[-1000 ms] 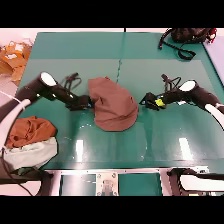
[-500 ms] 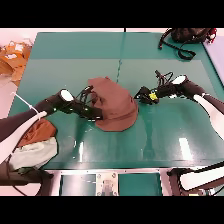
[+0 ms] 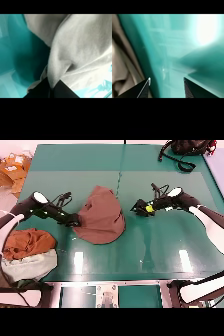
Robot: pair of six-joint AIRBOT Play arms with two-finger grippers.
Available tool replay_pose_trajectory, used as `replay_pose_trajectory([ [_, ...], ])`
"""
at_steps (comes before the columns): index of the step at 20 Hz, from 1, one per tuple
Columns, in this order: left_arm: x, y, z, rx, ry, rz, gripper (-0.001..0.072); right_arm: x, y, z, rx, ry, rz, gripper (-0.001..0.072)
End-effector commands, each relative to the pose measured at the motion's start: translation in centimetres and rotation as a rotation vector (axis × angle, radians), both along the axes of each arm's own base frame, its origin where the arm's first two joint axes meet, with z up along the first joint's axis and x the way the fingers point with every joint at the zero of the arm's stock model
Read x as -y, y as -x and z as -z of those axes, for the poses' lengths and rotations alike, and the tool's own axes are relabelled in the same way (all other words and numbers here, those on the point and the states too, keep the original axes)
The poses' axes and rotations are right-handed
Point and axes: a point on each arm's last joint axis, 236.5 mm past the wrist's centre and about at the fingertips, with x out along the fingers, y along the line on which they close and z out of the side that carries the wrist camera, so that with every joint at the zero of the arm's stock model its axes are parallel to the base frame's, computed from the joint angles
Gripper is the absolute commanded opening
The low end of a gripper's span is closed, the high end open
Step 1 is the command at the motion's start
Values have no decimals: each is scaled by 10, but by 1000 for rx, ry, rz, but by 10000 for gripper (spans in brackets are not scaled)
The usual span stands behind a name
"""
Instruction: Fold the shirts.
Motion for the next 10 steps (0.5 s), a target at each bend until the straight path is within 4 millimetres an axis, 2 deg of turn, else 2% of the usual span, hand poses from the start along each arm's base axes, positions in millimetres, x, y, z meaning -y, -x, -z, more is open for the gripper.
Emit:
replay_pose_trajectory([
  [1,-17,-1,1,7,-9,10,23,-46,9,11,-22,-61,-43,491],
  [3,-17,-1,1,6,-9,11,23,-78,20,13,-31,-122,-85,490],
  [5,-17,0,1,4,-8,14,23,-100,25,11,-18,-150,-115,490],
  [9,-18,1,1,3,-14,18,23,-109,-20,-9,90,-183,-33,487],
  [10,-18,1,1,3,-14,17,23,-112,-26,-13,100,-192,-41,414],
])
